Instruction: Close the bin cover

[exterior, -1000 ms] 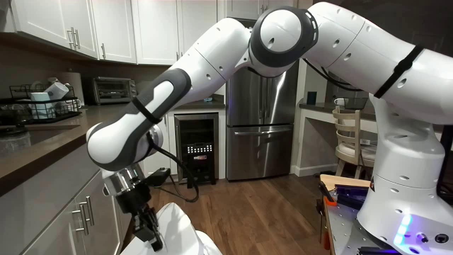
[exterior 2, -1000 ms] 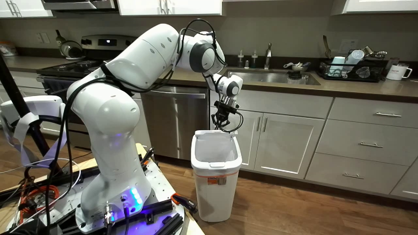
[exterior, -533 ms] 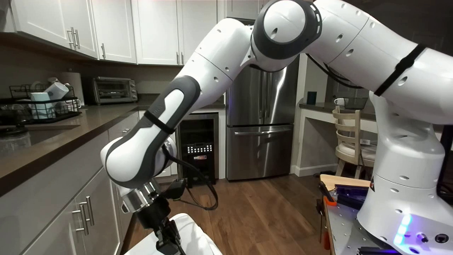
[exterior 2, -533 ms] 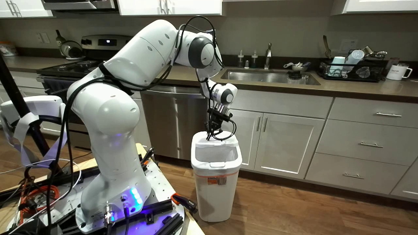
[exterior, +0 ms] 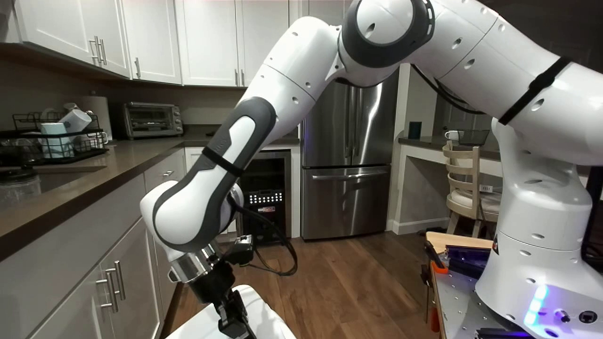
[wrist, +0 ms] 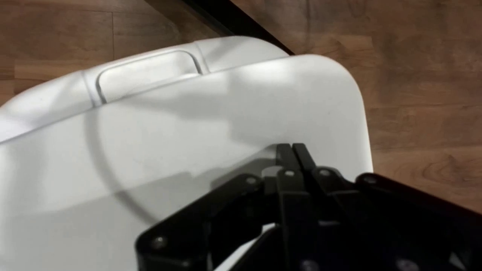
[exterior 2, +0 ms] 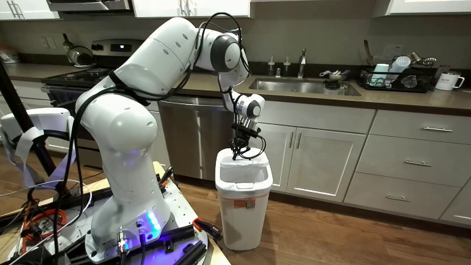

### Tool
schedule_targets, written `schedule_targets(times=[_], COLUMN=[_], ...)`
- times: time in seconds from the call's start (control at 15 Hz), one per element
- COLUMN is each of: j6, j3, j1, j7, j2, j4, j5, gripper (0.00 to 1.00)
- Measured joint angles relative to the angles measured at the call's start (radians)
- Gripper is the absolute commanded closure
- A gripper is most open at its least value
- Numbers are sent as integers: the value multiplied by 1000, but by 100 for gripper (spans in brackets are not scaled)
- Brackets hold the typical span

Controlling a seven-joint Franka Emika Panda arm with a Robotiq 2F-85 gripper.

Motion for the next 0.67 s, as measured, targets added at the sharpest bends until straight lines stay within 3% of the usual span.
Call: schedule_targets(times=[0.67], j6=[82], j3=[-16], j1=[13], j7=[60], j2=[-36], j4=[-66], j5=[-80], gripper=[95])
